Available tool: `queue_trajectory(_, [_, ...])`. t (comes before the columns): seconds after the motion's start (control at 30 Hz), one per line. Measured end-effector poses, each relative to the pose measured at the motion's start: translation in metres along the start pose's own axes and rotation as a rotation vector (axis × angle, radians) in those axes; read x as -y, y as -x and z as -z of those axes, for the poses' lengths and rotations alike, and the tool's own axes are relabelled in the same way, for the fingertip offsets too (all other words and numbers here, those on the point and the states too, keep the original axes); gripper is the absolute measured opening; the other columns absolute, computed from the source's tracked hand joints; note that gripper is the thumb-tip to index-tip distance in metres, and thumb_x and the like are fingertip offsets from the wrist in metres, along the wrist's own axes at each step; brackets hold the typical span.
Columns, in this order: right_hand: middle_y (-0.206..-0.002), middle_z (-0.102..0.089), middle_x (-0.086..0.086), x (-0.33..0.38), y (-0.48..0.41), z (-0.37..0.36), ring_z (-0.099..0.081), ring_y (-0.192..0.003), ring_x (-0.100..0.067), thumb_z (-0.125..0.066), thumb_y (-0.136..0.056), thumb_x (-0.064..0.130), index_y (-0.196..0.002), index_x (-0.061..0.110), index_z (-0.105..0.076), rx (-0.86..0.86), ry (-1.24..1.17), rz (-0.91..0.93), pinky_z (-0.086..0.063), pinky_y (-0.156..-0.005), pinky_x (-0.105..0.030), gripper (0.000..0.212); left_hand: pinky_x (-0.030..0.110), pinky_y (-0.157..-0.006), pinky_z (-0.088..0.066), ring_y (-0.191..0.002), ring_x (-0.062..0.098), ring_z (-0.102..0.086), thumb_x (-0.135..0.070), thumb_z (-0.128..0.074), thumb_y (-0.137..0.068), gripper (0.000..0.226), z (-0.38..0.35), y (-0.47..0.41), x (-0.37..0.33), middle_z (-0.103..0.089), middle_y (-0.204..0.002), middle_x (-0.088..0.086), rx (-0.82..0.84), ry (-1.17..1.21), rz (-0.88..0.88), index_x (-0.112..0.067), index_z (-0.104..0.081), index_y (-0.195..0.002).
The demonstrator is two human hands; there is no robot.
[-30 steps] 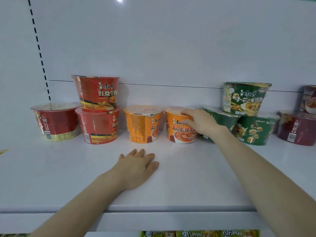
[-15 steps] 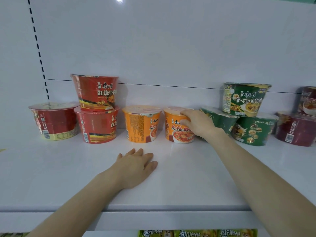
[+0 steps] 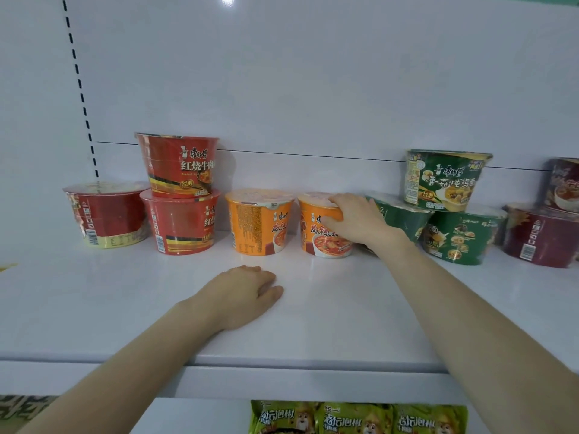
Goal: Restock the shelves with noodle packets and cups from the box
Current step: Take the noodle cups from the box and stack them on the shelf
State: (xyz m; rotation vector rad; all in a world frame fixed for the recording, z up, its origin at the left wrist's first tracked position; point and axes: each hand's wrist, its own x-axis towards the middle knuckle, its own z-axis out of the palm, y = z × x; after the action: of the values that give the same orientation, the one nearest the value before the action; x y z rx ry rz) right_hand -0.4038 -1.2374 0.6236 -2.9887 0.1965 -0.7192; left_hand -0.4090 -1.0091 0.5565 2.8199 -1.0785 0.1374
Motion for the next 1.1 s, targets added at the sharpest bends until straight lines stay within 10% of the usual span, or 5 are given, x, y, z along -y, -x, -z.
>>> queue_trajectory(0.17, [-0.116, -0.063, -0.008, 0.006, 0.011, 0.018, -0.053, -0.112, -0.028, -0.042, -0.093, 0.027, -0.113, 0.012, -0.06, -0.132, -0.11, 0.02, -0.035, -0.1, -0.04, 0.031, 0.038, -0.09, -0.046, -0.112, 0.022, -0.052, -0.041, -0.029, -0.098, 0.042, 0.009, 0.005, -0.014, -0.059, -0.122, 0.004, -0.144, -0.139, -0.065, -0.015, -0.053, -0.12])
queue_trajectory(0.57, [-0.112, -0.066, -0.008, -0.002, 0.129, 0.07, -0.059, -0.102, -0.025, -0.047, -0.093, 0.026, -0.11, 0.011, -0.063, -0.226, -0.132, -0.1, -0.048, -0.089, -0.04, 0.028, 0.027, -0.054, -0.038, -0.074, 0.024, -0.063, -0.042, -0.022, -0.09, 0.049, 0.007, 0.071, -0.098, -0.065, -0.079, 0.003, -0.532, -0.119, -0.51, -0.015, -0.063, -0.093])
queue_trajectory(0.67, [-0.113, -0.065, -0.006, -0.006, 0.183, 0.08, -0.058, -0.104, -0.024, -0.047, -0.094, 0.025, -0.11, 0.011, -0.063, -0.229, -0.117, -0.161, -0.047, -0.089, -0.04, 0.027, 0.022, -0.042, -0.025, -0.045, 0.023, -0.055, -0.035, -0.037, -0.086, 0.038, -0.005, 0.102, -0.127, -0.055, -0.05, -0.001, -0.54, -0.044, -0.62, -0.014, -0.06, -0.064])
queue_trajectory(1.1, [-0.104, -0.067, -0.014, -0.101, 0.432, 0.102, -0.06, -0.097, -0.032, -0.048, -0.094, 0.026, -0.106, 0.005, -0.062, -0.151, 0.161, -0.57, -0.049, -0.08, -0.044, 0.028, 0.018, -0.031, -0.025, -0.035, 0.017, -0.051, -0.036, -0.034, -0.082, 0.039, -0.098, 0.179, -0.266, -0.051, -0.043, -0.004, -0.351, 0.099, -0.93, -0.019, -0.06, -0.057])
